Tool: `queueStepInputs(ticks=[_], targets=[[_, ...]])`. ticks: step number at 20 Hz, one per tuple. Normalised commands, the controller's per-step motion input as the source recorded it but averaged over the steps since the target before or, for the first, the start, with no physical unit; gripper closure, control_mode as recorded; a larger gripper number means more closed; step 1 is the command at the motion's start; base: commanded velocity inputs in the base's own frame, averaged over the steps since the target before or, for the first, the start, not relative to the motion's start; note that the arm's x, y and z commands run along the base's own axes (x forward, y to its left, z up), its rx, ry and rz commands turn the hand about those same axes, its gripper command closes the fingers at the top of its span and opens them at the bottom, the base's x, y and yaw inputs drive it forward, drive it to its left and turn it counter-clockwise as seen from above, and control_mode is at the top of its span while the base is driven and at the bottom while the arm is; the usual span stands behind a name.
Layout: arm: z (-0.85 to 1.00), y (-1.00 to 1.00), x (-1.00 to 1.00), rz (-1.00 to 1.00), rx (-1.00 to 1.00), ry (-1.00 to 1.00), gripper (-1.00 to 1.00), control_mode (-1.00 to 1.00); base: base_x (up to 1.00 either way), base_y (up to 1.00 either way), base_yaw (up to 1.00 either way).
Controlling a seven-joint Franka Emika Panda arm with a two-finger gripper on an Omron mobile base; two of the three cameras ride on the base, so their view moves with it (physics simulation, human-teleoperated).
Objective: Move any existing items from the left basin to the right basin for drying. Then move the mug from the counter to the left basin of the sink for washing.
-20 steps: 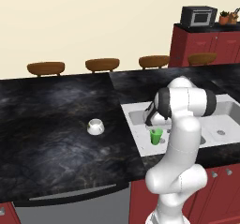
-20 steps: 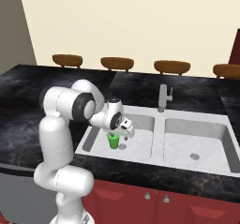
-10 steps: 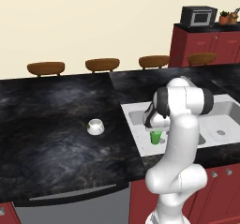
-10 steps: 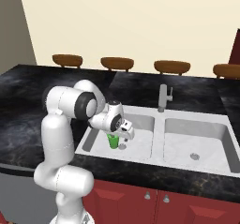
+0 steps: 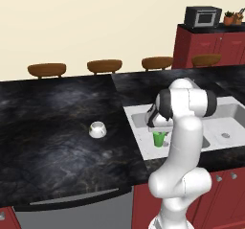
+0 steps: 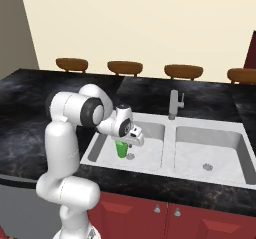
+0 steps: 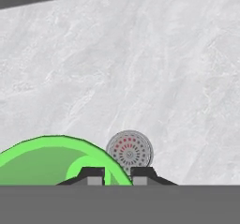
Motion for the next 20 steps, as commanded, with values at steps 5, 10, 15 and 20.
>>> queueStepInputs(ticks=[5, 10, 15, 20], targets=[[0.0, 0.0, -0.23, 0.0, 0.01, -0.03, 1.0, -1.0, 0.0, 0.0, 0.0], [0.15, 0.0, -0.2, -0.04, 0.03, -0.06, 1.0, -1.0, 0.0, 0.0, 0.0], [0.54, -0.04, -0.15, -0.1, 0.04, -0.07, 1.0, -1.0, 0.0, 0.0, 0.0], [0.72, -0.01, -0.01, -0.14, 0.0, -0.03, 1.0, -1.0, 0.0, 0.0, 0.0]])
